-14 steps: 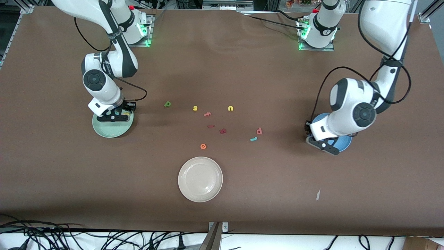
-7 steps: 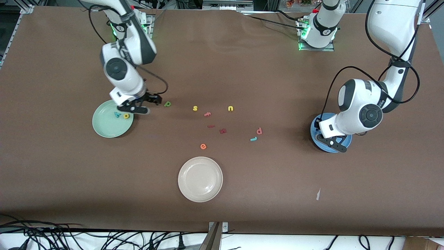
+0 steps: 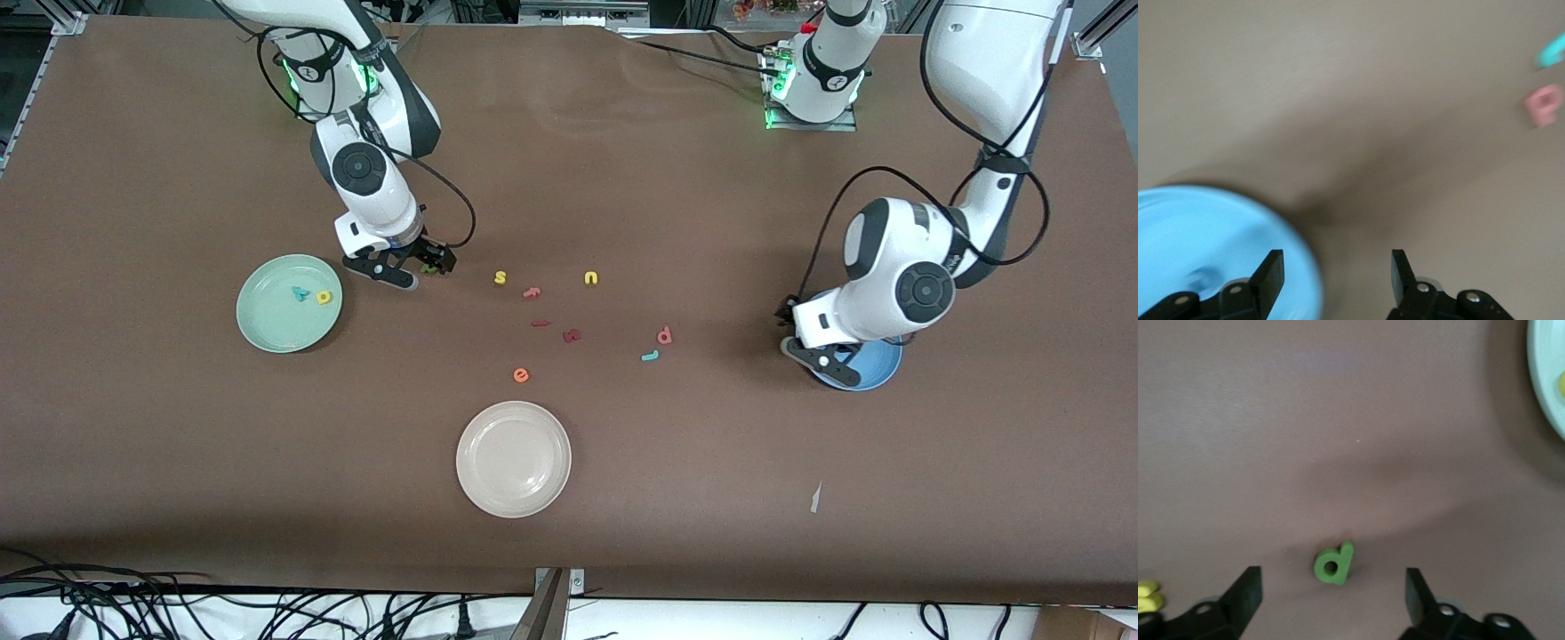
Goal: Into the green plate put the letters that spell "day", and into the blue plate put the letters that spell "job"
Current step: 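Grasp the pink p with the left gripper while the right gripper grasps letters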
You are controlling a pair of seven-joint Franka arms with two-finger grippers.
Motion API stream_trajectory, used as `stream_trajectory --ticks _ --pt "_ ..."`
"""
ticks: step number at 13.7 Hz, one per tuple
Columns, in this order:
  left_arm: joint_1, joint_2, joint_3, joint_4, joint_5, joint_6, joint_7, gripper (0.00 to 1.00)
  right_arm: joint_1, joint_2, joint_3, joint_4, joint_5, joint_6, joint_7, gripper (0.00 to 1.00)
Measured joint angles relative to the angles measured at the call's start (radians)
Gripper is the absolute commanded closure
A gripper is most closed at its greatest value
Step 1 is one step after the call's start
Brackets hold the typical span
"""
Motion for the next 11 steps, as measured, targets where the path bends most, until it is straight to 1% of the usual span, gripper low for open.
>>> stream_trajectory --ticks 2,5,7,8,9,11 --pt "-0.074 0.002 -0.01 -0.001 -0.034 0.059 -0.073 0.26 0.0 0.019 0.0 -0.001 0.0 0.012 0.006 0.16" --pt "-0.207 0.022 -0.013 -0.003 -0.035 0.137 -0.247 0.26 0.0 0.037 0.0 -0.002 0.0 0.025 0.007 0.17" --pt "-0.262 0.049 -0.013 -0.001 -0.035 0.18 -0.32 0.27 0.001 0.05 0.002 -0.003 0.0 0.044 0.007 0.32" --pt "-0.274 0.063 -0.013 0.004 -0.035 0.192 -0.332 0.27 0.004 0.057 0.003 -0.003 0.0 0.052 0.007 0.51" --pt "-0.279 0.078 -0.013 0.012 -0.035 0.205 -0.335 0.27 0.006 0.062 0.003 -0.003 0.0 0.058 0.007 0.65" --pt "-0.28 0.106 -0.011 0.033 -0.035 0.23 -0.335 0.27 0.01 0.065 0.003 -0.003 0.0 0.062 0.008 0.74"
